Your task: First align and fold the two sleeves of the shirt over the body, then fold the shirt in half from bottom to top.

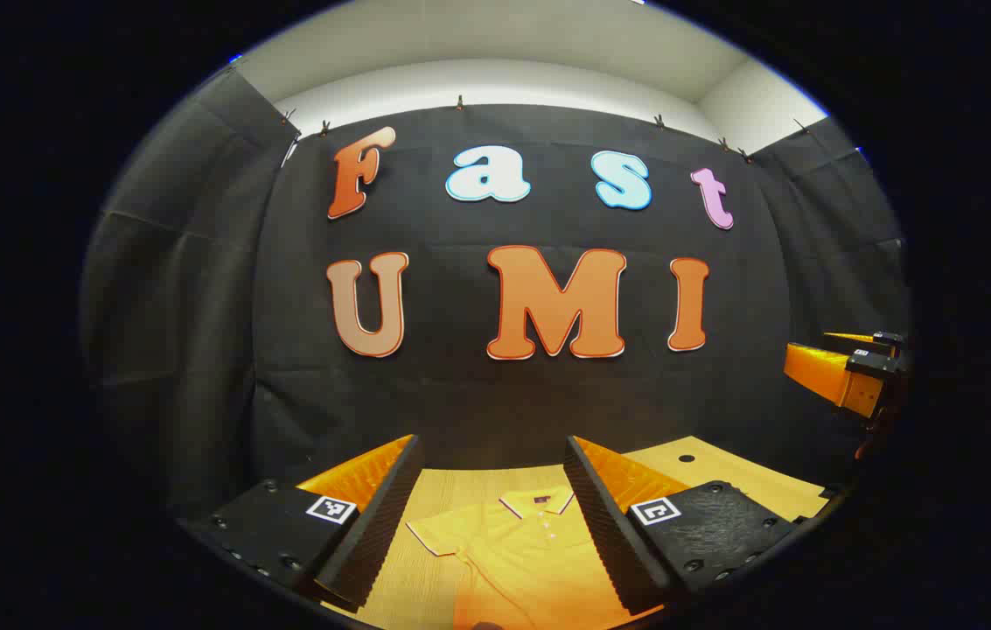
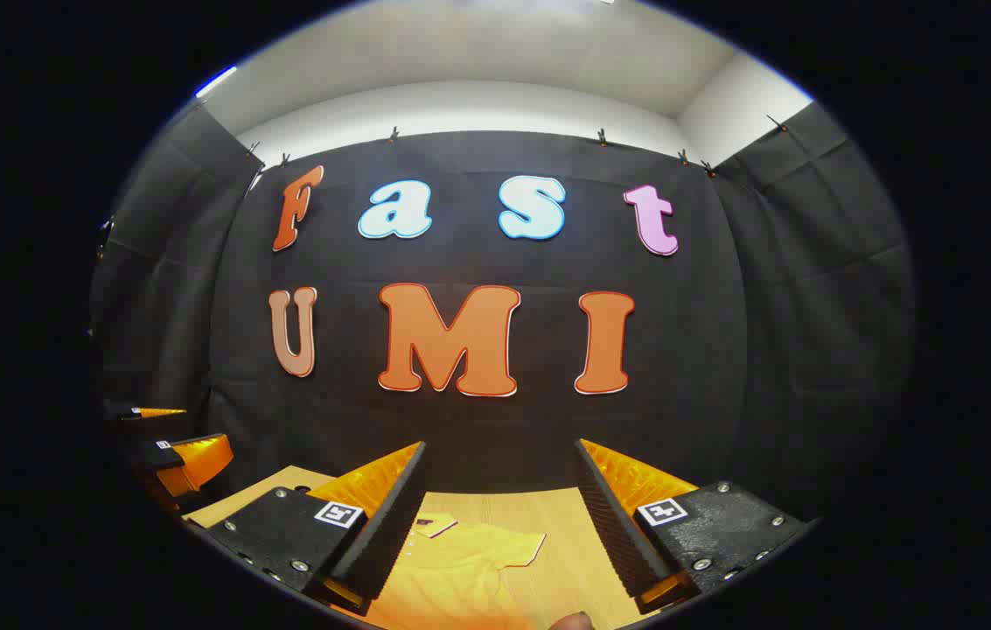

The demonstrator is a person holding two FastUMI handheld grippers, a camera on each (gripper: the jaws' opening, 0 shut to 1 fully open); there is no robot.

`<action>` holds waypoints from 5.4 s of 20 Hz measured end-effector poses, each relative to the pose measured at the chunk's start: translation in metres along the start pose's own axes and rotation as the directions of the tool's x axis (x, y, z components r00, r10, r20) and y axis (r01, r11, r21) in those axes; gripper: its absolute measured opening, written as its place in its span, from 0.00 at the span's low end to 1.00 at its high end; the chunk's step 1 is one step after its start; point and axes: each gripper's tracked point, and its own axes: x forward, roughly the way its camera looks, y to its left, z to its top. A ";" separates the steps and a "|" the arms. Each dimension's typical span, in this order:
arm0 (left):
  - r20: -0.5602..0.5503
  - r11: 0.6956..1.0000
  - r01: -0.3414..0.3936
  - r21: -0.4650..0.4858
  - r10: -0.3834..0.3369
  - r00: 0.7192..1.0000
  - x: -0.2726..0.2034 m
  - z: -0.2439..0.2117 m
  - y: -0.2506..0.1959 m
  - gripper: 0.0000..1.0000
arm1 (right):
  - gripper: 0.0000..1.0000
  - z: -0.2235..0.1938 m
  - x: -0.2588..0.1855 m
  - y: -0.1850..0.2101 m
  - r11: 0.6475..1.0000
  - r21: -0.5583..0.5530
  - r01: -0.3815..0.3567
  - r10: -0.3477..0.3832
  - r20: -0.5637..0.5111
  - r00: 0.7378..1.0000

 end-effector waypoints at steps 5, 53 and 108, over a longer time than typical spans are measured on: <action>-0.006 0.999 -0.047 -0.008 0.047 0.999 -0.004 -0.004 -0.002 0.98 | 1.00 -0.006 0.020 0.017 0.997 0.029 -0.065 0.064 0.020 0.998; -0.140 0.909 -0.415 0.031 0.415 0.899 0.016 -0.068 0.036 0.98 | 0.90 -0.413 0.212 -0.058 0.989 -0.001 -0.145 0.062 -0.900 0.431; -0.594 0.968 -0.249 -0.019 0.189 0.782 0.155 -0.251 0.140 0.99 | 0.89 -0.295 0.225 0.082 0.945 0.286 -0.161 0.327 -0.777 0.539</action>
